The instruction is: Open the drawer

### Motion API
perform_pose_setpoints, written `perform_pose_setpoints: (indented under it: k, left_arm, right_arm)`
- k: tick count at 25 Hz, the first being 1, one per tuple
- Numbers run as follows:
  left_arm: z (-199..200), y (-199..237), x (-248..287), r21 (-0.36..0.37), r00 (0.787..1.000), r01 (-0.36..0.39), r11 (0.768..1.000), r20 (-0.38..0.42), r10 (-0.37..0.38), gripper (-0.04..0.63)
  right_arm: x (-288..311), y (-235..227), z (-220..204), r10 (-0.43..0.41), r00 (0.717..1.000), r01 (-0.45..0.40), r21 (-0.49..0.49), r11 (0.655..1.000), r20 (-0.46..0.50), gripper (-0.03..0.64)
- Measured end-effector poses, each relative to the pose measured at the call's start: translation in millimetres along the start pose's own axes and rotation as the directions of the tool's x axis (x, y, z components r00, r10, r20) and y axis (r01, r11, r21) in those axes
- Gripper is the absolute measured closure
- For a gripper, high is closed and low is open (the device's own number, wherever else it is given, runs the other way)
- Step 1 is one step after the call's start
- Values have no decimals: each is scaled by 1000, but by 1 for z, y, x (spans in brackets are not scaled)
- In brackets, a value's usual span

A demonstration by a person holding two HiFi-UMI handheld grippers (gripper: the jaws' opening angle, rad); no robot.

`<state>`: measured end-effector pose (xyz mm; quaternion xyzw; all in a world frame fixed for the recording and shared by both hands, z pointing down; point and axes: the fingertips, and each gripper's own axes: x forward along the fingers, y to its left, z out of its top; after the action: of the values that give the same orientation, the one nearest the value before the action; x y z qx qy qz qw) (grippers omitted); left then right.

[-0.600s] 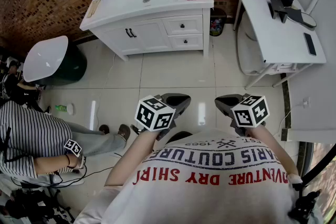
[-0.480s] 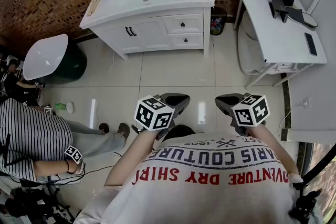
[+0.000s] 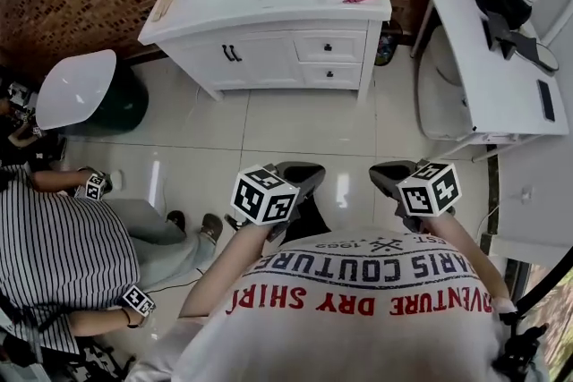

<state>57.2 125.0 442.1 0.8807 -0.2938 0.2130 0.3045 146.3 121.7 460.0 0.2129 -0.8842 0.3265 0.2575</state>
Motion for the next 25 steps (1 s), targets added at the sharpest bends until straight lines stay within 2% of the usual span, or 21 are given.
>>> perform_pose_setpoints:
  k: [10,14,19,25]
  left_arm:
    - [61,190,-26,-58,1000,3,998,-22,-5,598]
    - [84,255,-38,-65,999,23,998,-24,-25,598]
    - [116,303,-35,-50,995,91,995,-40,-93,598]
    - [135,330,-14,-47,989,128,991,-64,-130,598]
  right_arm:
    - [135,-47,129,-20,999,22,60,998,-33,611]
    - [176,-62,182,-50,999,51,83,995,-18,611]
    - [192,-84,218,-122,992,123,142,982,-13,611]
    - [196,-113,225,-174,985,174,218,960,-19,611]
